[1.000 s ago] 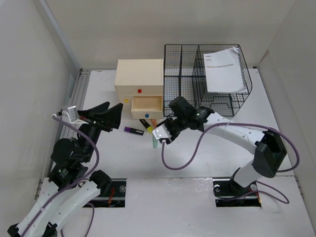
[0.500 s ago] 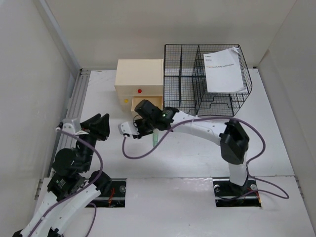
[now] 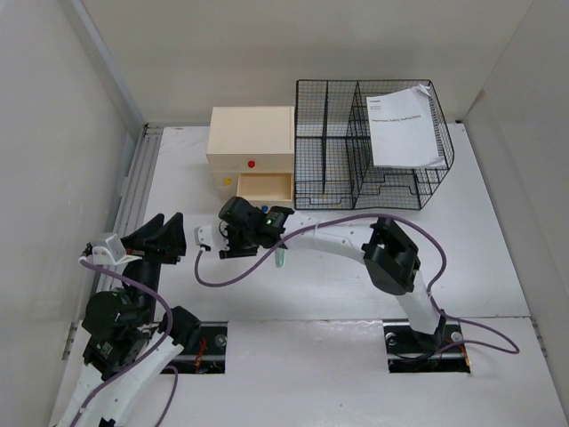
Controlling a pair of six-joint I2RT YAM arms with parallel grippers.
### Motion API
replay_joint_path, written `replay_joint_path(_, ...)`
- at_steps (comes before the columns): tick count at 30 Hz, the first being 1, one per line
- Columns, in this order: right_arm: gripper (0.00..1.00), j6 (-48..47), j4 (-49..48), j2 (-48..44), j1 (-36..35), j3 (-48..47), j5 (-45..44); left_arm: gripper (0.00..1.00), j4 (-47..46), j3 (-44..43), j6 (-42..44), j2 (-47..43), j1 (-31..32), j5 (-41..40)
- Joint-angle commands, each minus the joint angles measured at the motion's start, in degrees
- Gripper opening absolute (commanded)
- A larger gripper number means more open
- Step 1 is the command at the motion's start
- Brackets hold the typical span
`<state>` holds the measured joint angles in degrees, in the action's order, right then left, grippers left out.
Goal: Organize the desk
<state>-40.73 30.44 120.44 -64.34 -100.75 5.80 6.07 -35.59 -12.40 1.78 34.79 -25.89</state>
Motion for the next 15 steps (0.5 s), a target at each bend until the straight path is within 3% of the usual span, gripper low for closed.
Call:
replay_joint_path(1,0.44,5.48,0.68,2.77,0.18,-4.18,-1.93,0.47,-1.76,0.17,0.01,0.15,-0.16,0.93)
replay_joint_path(15,0.49,13.66,1.2,12.27,0.18,-13.5,-12.83,0.5,-1.76,0.17,-0.52,-0.99,-0.16,0.93)
